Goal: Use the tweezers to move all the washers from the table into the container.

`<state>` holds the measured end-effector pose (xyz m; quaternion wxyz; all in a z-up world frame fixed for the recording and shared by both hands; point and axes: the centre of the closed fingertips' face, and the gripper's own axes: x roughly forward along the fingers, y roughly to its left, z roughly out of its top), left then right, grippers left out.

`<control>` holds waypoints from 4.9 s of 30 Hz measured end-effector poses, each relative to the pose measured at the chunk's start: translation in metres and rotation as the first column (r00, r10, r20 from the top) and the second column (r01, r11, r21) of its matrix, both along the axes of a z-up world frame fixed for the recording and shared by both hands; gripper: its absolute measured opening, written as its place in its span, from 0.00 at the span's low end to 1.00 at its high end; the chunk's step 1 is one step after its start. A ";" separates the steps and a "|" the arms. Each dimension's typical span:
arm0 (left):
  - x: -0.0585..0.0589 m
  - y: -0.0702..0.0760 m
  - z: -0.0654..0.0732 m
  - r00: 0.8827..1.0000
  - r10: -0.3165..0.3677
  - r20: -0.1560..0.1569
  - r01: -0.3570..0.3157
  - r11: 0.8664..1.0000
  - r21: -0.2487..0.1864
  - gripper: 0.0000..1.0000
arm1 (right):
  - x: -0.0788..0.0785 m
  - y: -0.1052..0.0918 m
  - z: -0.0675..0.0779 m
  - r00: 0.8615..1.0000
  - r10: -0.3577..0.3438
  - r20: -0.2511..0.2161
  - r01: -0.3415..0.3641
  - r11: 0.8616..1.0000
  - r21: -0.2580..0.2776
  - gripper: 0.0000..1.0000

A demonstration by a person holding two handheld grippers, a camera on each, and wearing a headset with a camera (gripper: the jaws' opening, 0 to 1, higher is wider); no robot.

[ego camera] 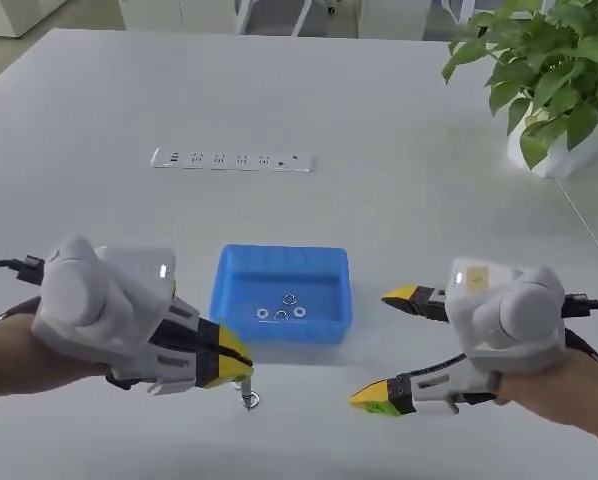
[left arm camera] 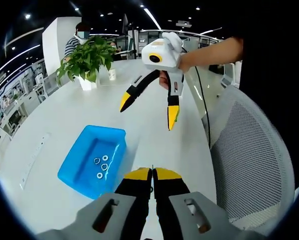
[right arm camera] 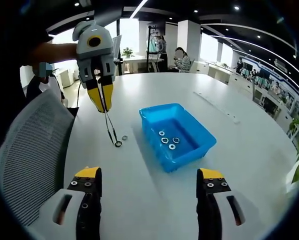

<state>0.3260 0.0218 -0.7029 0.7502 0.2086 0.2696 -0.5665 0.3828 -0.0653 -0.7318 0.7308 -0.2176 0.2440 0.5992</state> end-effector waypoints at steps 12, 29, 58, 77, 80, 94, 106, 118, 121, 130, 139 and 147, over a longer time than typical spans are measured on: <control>-0.001 -0.001 0.000 1.000 -0.018 -0.002 0.018 1.000 -0.010 0.05 | -0.002 0.001 0.001 1.000 0.005 -0.005 -0.005 1.000 0.011 0.78; -0.003 0.000 0.000 0.999 -0.043 -0.009 0.043 0.999 -0.005 0.05 | -0.015 0.031 -0.004 0.996 0.083 -0.022 -0.081 0.995 0.054 0.72; -0.004 0.005 -0.001 0.998 -0.054 -0.023 0.054 0.999 -0.001 0.05 | -0.057 0.096 -0.025 0.941 0.339 -0.025 -0.337 0.939 0.064 0.33; -0.005 0.004 -0.001 0.996 -0.082 -0.024 0.082 0.997 0.002 0.05 | -0.063 0.117 -0.028 0.924 0.382 -0.003 -0.382 0.923 0.048 0.19; -0.005 0.003 -0.001 0.996 -0.087 -0.023 0.087 0.996 0.001 0.05 | -0.065 0.119 -0.028 0.920 0.391 -0.001 -0.391 0.920 0.040 0.16; -0.005 0.001 -0.001 0.995 -0.091 -0.030 0.091 0.996 -0.002 0.05 | -0.065 0.119 -0.033 0.926 0.377 0.007 -0.377 0.926 -0.002 0.10; -0.005 0.000 -0.001 0.995 -0.090 -0.031 0.090 0.996 -0.002 0.05 | -0.065 0.119 -0.035 0.928 0.374 0.008 -0.373 0.927 -0.034 0.09; -0.004 0.000 -0.003 0.995 -0.089 -0.035 0.089 0.996 0.003 0.05 | -0.065 0.119 -0.035 0.928 0.372 0.015 -0.372 0.927 -0.043 0.08; -0.004 0.001 -0.004 0.996 -0.086 -0.038 0.086 0.996 0.004 0.05 | -0.065 0.119 -0.035 0.928 0.371 0.016 -0.370 0.928 -0.042 0.07; -0.004 0.005 -0.005 0.996 -0.076 -0.045 0.077 0.997 0.009 0.06 | -0.065 0.120 -0.035 0.927 0.375 0.021 -0.374 0.927 -0.045 0.07; -0.003 0.006 -0.008 0.996 -0.072 -0.049 0.073 0.997 0.013 0.07 | -0.065 0.120 -0.035 0.927 0.375 0.023 -0.374 0.926 -0.045 0.07; -0.001 0.010 -0.001 0.998 -0.042 -0.035 0.042 0.999 -0.012 0.14 | -0.066 0.120 -0.035 0.924 0.381 0.025 -0.379 0.924 -0.047 0.07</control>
